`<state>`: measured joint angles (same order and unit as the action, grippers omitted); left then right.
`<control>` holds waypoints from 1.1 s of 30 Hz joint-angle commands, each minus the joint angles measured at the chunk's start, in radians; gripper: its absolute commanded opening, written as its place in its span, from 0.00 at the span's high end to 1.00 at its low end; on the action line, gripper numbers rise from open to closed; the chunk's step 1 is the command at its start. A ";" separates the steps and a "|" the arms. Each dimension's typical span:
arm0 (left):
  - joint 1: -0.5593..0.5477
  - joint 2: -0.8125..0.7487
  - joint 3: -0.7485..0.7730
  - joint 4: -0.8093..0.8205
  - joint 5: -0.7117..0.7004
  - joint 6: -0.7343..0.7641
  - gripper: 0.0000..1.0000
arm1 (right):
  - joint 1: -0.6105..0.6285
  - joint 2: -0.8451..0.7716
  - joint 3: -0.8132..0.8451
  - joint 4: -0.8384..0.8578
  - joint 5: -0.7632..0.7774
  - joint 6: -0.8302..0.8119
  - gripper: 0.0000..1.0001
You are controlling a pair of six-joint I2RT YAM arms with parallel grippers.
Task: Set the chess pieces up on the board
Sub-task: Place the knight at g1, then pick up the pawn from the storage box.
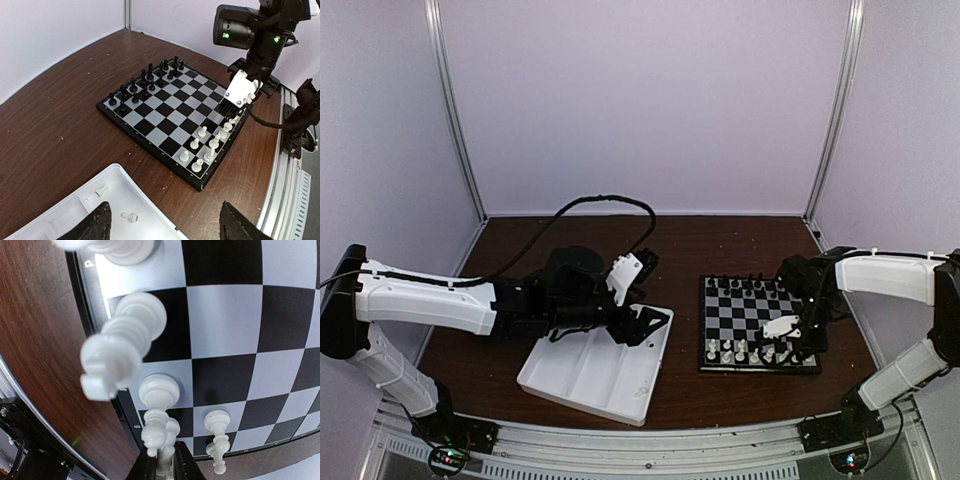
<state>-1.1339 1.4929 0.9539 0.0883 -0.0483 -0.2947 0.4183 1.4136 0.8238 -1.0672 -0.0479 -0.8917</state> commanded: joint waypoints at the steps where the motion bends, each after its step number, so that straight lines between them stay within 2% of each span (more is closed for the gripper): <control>1: 0.005 0.009 0.020 0.028 0.010 -0.008 0.26 | -0.007 -0.025 -0.012 -0.023 0.021 -0.004 0.87; 4: 0.006 0.010 0.023 0.027 0.010 -0.006 0.26 | -0.007 -0.025 -0.014 -0.023 0.020 -0.003 0.86; 10: 0.005 0.013 0.028 0.008 -0.022 0.001 0.26 | -0.006 -0.051 0.001 -0.049 0.012 0.001 0.77; 13: 0.005 0.010 0.028 -0.012 -0.051 0.005 0.25 | -0.007 -0.075 0.040 -0.093 -0.008 0.012 0.75; 18: 0.019 0.014 0.038 -0.107 -0.114 -0.025 0.14 | -0.007 -0.150 0.141 -0.199 -0.072 0.040 0.72; 20: 0.032 0.026 0.056 -0.183 -0.128 -0.042 0.14 | -0.006 -0.180 0.178 -0.215 -0.100 0.056 0.70; 24: 0.049 0.081 0.131 -0.351 -0.097 -0.044 0.25 | -0.018 -0.214 0.225 -0.207 -0.186 0.093 0.68; 28: 0.049 0.148 0.190 -0.464 -0.010 -0.064 0.37 | -0.028 -0.238 0.225 -0.150 -0.287 0.141 0.68; 31: 0.047 0.155 0.177 -0.511 0.028 -0.107 0.44 | -0.029 -0.250 0.213 -0.097 -0.328 0.177 0.67; 33: 0.046 0.141 0.141 -0.510 0.047 -0.131 0.44 | -0.032 -0.257 0.202 -0.057 -0.344 0.207 0.67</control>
<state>-1.0866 1.6463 1.1194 -0.3470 -0.0689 -0.3672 0.3946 1.1801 1.0370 -1.2057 -0.3065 -0.7547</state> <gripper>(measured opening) 0.563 0.325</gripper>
